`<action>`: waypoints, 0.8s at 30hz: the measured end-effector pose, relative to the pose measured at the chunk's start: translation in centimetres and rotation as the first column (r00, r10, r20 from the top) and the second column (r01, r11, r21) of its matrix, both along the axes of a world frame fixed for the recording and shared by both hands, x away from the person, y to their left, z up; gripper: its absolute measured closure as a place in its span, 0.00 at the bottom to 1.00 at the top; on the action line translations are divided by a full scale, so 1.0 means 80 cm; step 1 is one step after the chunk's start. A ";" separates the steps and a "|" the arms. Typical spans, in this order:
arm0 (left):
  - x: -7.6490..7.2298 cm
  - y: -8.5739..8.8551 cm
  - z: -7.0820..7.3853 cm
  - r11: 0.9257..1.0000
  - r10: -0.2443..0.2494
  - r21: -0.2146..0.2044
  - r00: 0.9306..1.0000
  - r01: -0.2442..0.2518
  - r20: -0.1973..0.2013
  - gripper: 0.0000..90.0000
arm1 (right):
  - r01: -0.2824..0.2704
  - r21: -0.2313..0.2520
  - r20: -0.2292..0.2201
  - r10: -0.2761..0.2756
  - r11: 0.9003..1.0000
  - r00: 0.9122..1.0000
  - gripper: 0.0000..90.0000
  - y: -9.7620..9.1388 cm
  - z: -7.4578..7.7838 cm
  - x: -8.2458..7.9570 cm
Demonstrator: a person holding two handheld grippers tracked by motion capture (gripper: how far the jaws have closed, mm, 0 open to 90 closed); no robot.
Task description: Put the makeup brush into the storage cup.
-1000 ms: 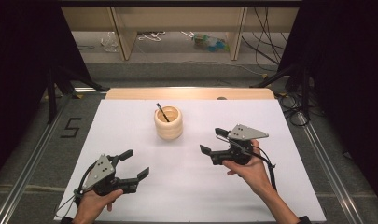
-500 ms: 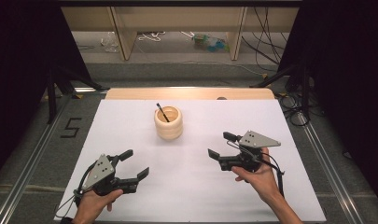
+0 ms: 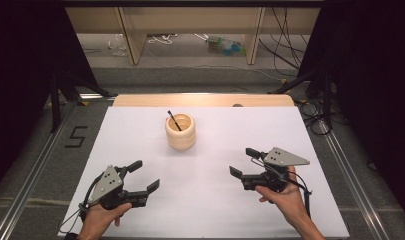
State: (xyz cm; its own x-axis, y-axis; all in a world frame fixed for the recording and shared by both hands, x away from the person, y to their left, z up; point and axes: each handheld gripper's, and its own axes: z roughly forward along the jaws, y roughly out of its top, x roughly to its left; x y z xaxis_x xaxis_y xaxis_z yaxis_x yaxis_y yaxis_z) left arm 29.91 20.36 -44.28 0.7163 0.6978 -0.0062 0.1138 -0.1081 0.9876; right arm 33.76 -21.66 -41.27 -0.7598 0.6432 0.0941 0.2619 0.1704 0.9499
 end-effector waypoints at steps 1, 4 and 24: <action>0.000 0.000 0.000 1.000 -0.002 0.001 1.000 0.002 0.004 0.18 | -0.003 0.002 -0.006 0.003 1.000 1.000 0.19 -0.001 0.000 -0.002; 0.000 0.000 0.000 1.000 0.004 0.011 1.000 -0.004 -0.002 0.18 | 0.000 -0.008 -0.006 0.000 1.000 1.000 0.19 -0.004 -0.002 -0.008; 0.000 0.000 0.000 1.000 0.005 0.013 1.000 -0.005 -0.001 0.18 | 0.025 0.006 0.018 -0.025 1.000 1.000 0.19 -0.016 -0.008 -0.034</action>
State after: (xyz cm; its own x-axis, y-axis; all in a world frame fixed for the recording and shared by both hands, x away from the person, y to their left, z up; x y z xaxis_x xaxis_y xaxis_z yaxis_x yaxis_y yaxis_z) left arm 29.88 20.38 -44.26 0.7129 0.7013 0.0018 0.1157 -0.1202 0.9860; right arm 31.02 -22.94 -41.88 -0.7452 0.6615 0.0840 0.2483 0.1584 0.9556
